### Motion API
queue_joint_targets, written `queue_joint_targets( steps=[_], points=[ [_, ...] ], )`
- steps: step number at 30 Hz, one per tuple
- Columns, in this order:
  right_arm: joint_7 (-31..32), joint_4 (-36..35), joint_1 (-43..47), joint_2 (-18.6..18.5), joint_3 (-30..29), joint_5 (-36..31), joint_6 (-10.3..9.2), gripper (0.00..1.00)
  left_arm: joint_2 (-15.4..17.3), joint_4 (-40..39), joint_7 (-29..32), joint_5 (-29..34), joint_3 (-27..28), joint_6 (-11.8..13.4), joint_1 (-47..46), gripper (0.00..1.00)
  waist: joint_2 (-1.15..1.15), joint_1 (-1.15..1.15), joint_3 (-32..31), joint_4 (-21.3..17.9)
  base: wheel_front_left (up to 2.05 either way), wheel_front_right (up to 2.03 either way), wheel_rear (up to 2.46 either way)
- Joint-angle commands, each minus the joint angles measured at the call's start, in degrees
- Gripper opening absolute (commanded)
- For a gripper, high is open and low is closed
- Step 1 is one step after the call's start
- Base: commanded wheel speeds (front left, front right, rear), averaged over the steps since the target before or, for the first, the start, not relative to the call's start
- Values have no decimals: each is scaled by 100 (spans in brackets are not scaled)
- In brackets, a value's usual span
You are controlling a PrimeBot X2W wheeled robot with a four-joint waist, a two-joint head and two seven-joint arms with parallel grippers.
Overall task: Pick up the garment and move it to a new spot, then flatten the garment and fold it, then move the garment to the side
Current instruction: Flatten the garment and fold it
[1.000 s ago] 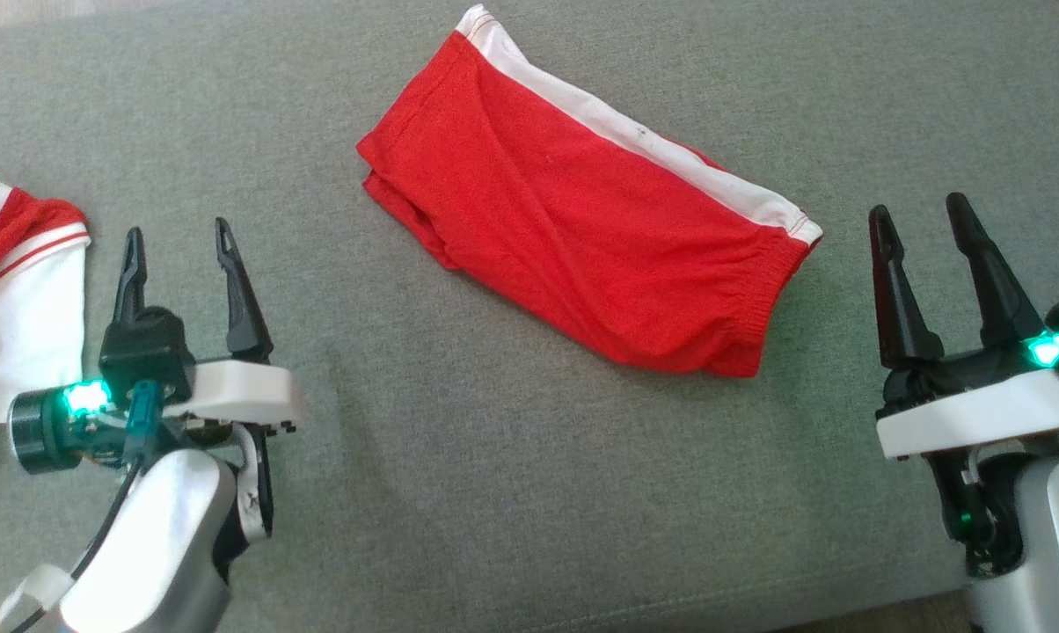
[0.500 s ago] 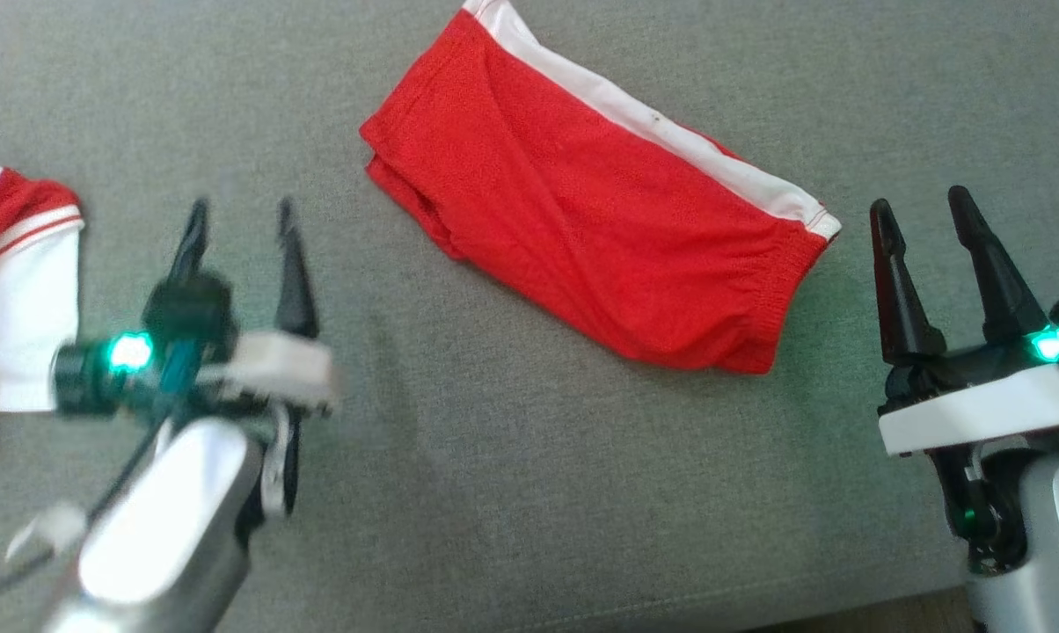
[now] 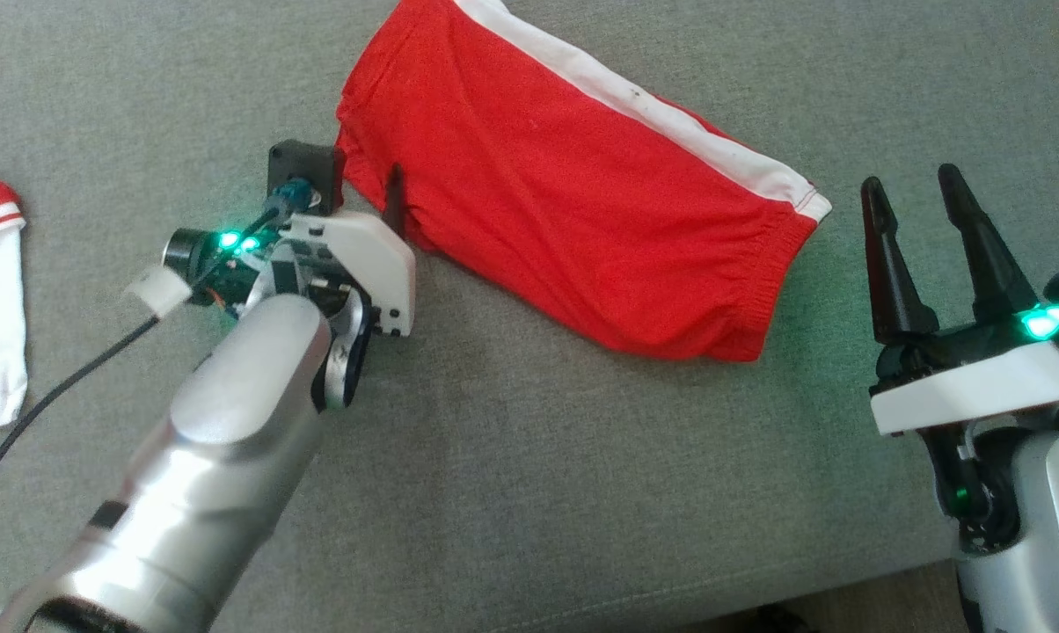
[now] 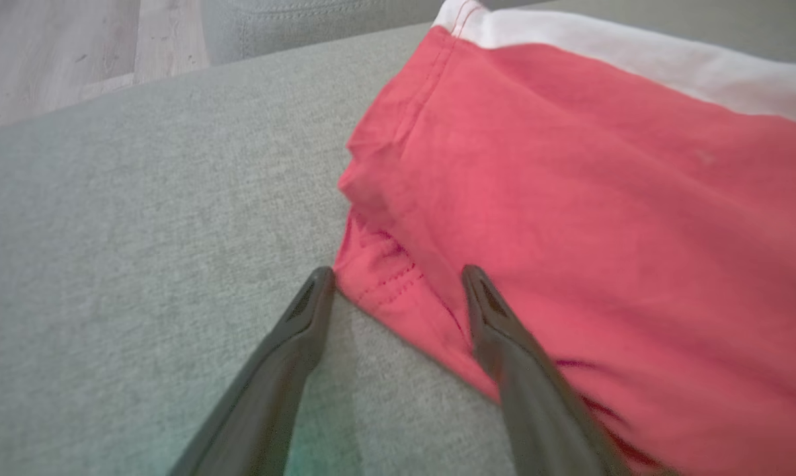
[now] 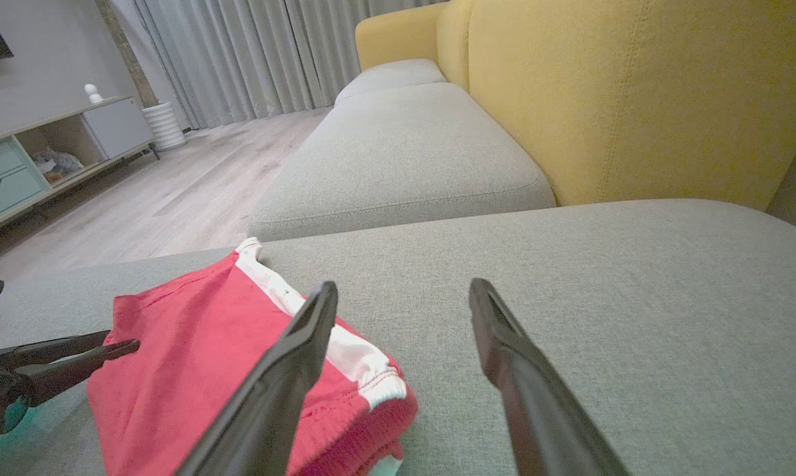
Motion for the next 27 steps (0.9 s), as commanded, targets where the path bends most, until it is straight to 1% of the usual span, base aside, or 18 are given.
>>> queue_joint_targets(
  steps=[1, 5, 6, 7, 8, 10, 13, 16, 19, 23, 25, 27],
  points=[
    [-29, -163, -71, -7, 102, 59, -4, 100, 78, 6, 90, -36, 116, -33, -308, 100, 0, -1, -4, -2, 0, 0, 0],
    [-19, -100, -47, -7, 65, 73, -4, 100, -118, 458, 386, -186, 21, -261, -409, 100, 0, -1, -29, 20, 0, 0, 0],
    [-12, -91, -41, -3, 51, 70, -4, 100, -162, 519, 466, -217, -17, -342, -429, 90, 0, -1, -38, 30, 0, 0, 0],
    [-8, -82, -36, 1, 42, 65, -4, 100, -184, 579, 541, -212, -78, -411, -457, 13, 0, -1, -50, 40, 0, 0, 0],
    [1, -74, -32, 9, 37, 66, -4, 100, -199, 639, 625, -203, -139, -470, -481, 0, 0, -1, -61, 47, 0, 0, 0],
    [26, -81, -22, 43, 34, 44, -4, 100, -208, 764, 793, -152, -260, -525, -526, 0, 0, -1, -87, 59, 0, 0, 0],
    [62, -110, -5, 88, 39, 33, -4, 100, -188, 861, 807, -33, -373, -498, -598, 0, 0, -1, -124, 63, 0, 0, 0],
    [81, -87, 23, 73, 29, 46, -4, 100, -163, 808, 564, 21, -356, -413, -595, 0, 0, -1, -187, 75, 0, 0, 0],
    [116, -60, 108, 90, 9, 28, -4, 100, -102, 588, 246, -13, -255, -289, -416, 0, 0, -1, -312, 106, 0, 0, 0],
    [195, -55, 287, 129, -49, 1, -4, 100, 73, -55, -155, -125, -42, 14, 111, 0, 0, -1, -512, 199, 0, 0, 0],
    [236, -60, 376, 149, -84, -17, -4, 100, 235, -523, -293, -132, 30, 235, 488, 0, 0, -1, -616, 252, 0, 0, 0],
    [282, -80, 457, 168, -114, -16, -4, 100, 391, -1101, -397, -158, 126, 517, 925, 0, 0, -1, -691, 313, 0, 0, 0]
  ],
)
